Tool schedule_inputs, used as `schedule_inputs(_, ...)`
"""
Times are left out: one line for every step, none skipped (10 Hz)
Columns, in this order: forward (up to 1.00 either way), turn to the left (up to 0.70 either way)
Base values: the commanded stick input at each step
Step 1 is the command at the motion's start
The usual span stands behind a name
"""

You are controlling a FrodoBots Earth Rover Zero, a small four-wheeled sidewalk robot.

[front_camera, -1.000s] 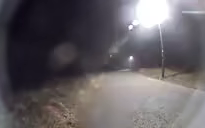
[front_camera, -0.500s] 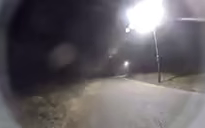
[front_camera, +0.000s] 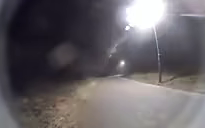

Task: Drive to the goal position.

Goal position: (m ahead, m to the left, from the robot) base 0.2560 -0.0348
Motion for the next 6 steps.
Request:
schedule_inputs(1.00, -0.10)
schedule_inputs(1.00, -0.08)
schedule_inputs(1.00, -0.06)
schedule_inputs(1.00, -0.04)
schedule_inputs(1.00, -0.03)
schedule_inputs(1.00, -0.01)
